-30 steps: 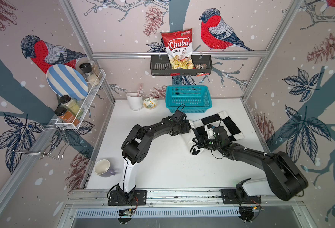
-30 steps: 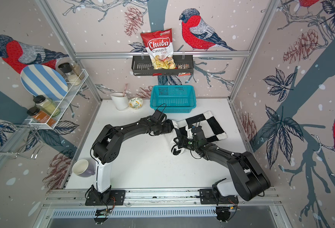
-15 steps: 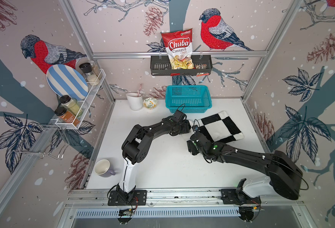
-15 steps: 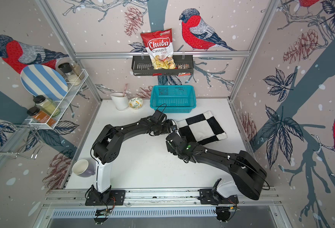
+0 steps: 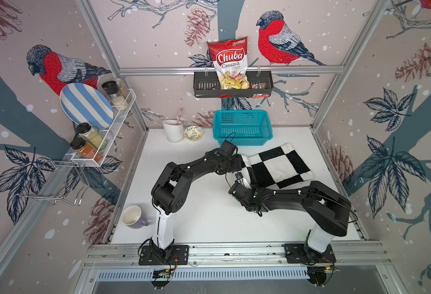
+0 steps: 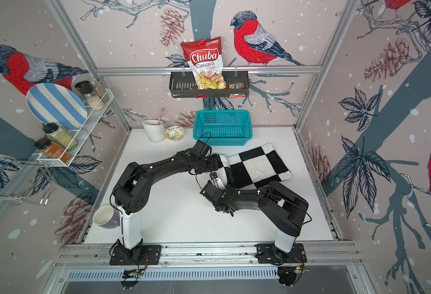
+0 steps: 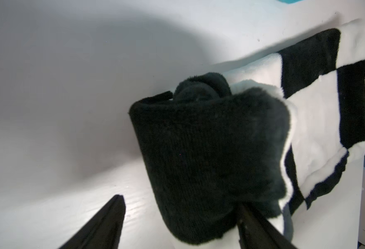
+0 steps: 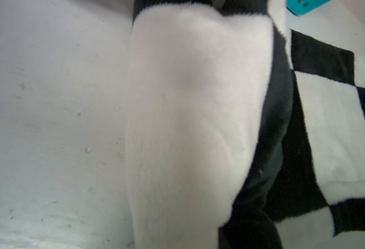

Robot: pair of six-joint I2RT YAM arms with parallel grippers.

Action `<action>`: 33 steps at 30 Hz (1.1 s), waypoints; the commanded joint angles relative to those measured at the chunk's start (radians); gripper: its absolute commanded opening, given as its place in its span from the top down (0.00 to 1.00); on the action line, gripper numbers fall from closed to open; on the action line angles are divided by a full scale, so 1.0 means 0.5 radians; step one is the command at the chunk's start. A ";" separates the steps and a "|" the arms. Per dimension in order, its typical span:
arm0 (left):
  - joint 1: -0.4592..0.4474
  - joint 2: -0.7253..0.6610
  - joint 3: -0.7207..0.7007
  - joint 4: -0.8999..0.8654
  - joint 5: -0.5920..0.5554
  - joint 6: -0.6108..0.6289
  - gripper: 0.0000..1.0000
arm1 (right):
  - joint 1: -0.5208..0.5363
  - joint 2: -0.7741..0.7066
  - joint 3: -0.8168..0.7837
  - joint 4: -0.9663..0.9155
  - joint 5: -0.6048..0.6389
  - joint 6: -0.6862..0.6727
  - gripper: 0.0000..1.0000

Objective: Roll up the pillowcase
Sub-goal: Roll the pillowcase at the center of the board.

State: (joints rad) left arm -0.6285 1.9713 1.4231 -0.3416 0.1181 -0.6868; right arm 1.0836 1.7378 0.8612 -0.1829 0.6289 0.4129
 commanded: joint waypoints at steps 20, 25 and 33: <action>0.174 -0.447 -0.399 0.112 0.040 0.013 0.18 | -0.897 -0.453 -0.580 0.943 -2.157 0.276 0.99; 0.096 -0.276 -0.279 0.123 0.052 -0.006 0.18 | -1.208 -0.401 -0.793 1.360 -2.565 0.543 0.98; 0.002 0.040 -0.029 0.090 0.049 -0.048 0.19 | -1.431 -0.367 -0.808 1.359 -2.731 0.559 0.74</action>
State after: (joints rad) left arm -0.6163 1.9564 1.3773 -0.2859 0.1474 -0.7025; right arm 0.3813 1.5597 0.4522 0.5137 -0.7147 0.6868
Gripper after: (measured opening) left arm 0.813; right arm 0.188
